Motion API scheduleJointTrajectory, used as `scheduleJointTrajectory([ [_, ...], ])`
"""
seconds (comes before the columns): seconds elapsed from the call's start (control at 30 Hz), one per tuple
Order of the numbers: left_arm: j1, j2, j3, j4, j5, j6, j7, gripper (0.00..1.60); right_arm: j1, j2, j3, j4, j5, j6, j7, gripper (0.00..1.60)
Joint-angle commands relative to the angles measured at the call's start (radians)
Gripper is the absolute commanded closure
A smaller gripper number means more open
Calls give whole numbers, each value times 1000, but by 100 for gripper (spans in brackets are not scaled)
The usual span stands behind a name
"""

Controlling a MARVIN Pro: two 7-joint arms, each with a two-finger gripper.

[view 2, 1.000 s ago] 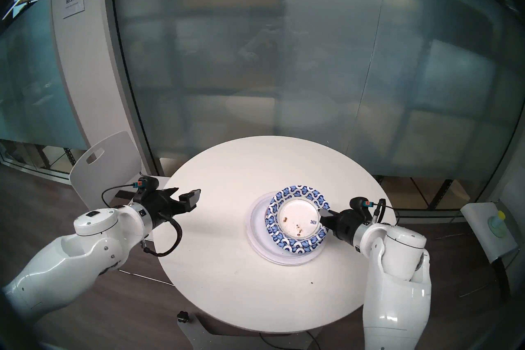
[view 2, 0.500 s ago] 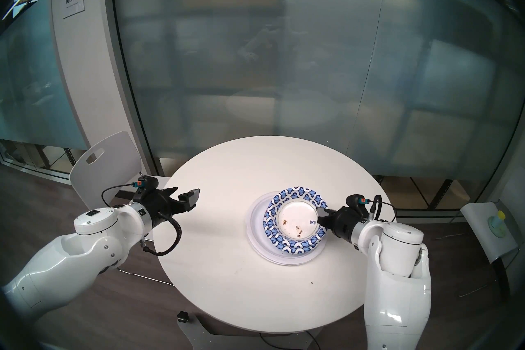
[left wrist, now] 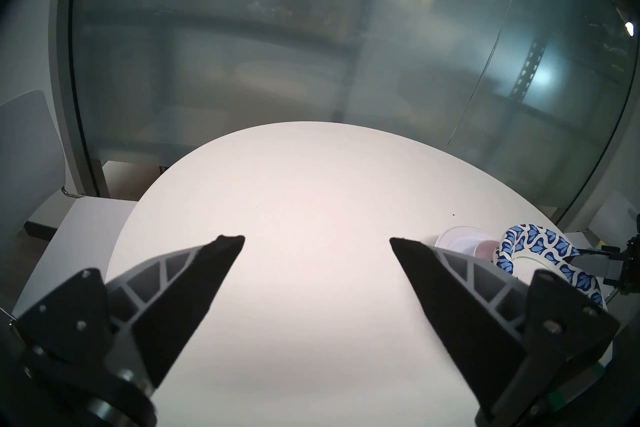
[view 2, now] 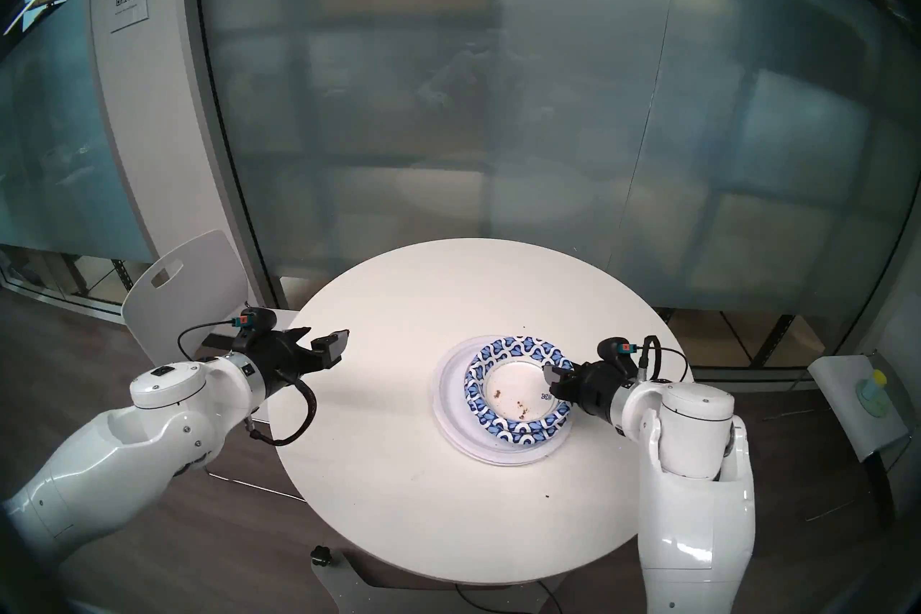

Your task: Stack the plates into one stack

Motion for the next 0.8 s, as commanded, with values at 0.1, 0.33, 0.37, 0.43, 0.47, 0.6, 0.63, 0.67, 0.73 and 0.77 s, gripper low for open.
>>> scheduleJointTrajectory([
  [0.1, 3, 7, -22, -38, 0, -16, 5, 0, -23, 39, -12, -86, -44, 13, -3, 43],
  [0.33, 17, 9, -19, -69, 38, -42, 31, 0, -51, 65, -27, -113, -90, -13, -7, 36],
  [0.37, 20, 10, -16, -74, 53, -52, 34, 0, -56, 58, -23, -116, -89, -26, -9, 36],
  [0.43, 26, 7, -10, -85, 74, -66, 45, 0, -62, 54, -24, -129, -96, -57, -15, 32],
  [0.47, 31, 2, -10, -92, 81, -75, 51, 0, -65, 45, -22, -136, -92, -70, -16, 29],
  [0.6, 47, -3, 1, -120, 125, -112, 62, 0, -79, 36, -31, -166, -94, -104, -17, 23],
  [0.63, 52, -4, 3, -127, 134, -117, 68, 0, -84, 31, -30, -171, -93, -109, -20, 15],
  [0.67, 56, -5, 7, -132, 149, -130, 70, 0, -92, 32, -33, -177, -95, -127, -21, 12],
  [0.73, 64, -9, 13, -139, 167, -145, 77, 0, -110, 16, -30, -189, -88, -159, -25, 0],
  [0.77, 67, -10, 16, -139, 175, -153, 74, 0, -117, 13, -30, -196, -88, -168, -27, 0],
])
